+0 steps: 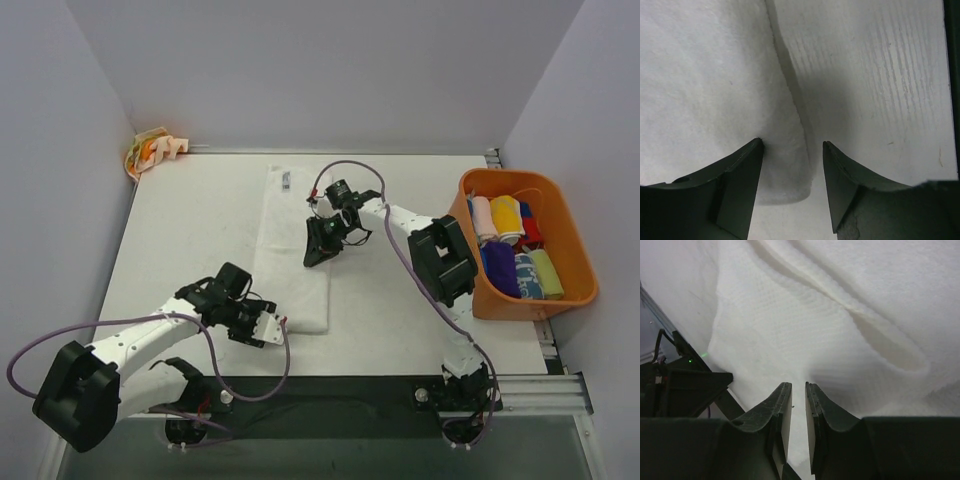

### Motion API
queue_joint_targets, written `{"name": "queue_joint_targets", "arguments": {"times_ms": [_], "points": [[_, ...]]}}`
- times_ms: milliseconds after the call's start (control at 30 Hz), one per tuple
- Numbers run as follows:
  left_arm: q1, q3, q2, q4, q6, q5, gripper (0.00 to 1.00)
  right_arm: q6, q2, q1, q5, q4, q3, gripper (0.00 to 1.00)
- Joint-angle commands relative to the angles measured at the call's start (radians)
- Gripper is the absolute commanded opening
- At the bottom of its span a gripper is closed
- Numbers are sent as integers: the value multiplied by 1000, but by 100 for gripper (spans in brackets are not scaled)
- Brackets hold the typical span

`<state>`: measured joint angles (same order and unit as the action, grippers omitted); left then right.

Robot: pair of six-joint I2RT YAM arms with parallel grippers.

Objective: Roll the towels
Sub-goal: Fold the towel, then roll the towel

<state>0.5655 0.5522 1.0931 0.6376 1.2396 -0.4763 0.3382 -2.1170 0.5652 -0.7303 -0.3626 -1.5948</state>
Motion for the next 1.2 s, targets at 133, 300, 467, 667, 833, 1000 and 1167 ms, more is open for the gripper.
{"name": "queue_joint_targets", "arguments": {"times_ms": [133, 300, 467, 667, 833, 1000, 1167], "points": [[59, -121, 54, -226, 63, 146, 46, -33, -90, -18, 26, -24, 49, 18], [85, -52, 34, -88, 0, 93, 10, -88, -74, -27, 68, -39, 36, 18], [91, 156, 59, 147, -118, -91, 0, -154, -18, -27, 28, -111, -7, 22], [79, 291, 131, 309, -180, -243, 0, -185, 97, -31, 23, -147, -80, 30], [11, 405, 210, 396, -227, -358, 0, -226, 82, -51, 26, -148, -135, 35], [-84, 537, 303, 422, -265, -438, 0, -222, -46, -44, 26, -145, -231, 32], [-222, 673, 482, 436, -304, -479, 0, -222, -156, -34, 6, -147, -258, 28]]}}
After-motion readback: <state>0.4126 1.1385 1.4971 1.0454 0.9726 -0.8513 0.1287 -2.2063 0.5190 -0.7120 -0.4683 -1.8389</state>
